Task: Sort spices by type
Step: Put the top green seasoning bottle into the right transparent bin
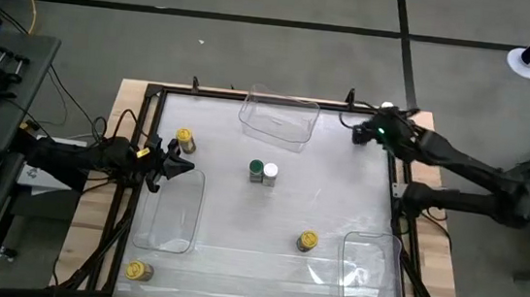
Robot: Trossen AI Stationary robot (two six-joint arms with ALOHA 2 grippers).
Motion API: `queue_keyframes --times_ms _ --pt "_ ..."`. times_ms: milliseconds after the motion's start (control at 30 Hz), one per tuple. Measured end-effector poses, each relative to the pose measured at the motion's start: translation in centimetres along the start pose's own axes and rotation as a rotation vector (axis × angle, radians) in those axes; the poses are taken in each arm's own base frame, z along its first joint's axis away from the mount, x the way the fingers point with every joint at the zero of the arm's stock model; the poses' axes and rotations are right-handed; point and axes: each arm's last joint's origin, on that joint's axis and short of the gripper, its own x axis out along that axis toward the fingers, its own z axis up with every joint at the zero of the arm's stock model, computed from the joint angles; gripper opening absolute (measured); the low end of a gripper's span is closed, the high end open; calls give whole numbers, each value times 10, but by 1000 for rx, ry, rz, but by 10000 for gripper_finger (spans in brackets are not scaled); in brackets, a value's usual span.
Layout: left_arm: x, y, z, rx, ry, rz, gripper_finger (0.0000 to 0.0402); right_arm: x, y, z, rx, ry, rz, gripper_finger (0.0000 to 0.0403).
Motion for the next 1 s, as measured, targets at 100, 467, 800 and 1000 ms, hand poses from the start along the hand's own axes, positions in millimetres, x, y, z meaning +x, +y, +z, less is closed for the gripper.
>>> queue_keyframes --times_ms 100,467,800,1000 --pt "0 0 0 0 0 0 1 22 5 6 22 77 -80 310" --pt "0 0 0 0 0 0 1 77 8 -3 90 285 -278 325" --pt "0 0 0 0 0 0 1 100 13 -10 175 308 -341 325" --pt "0 0 0 0 0 0 1 117 15 -17 224 321 -404 324"
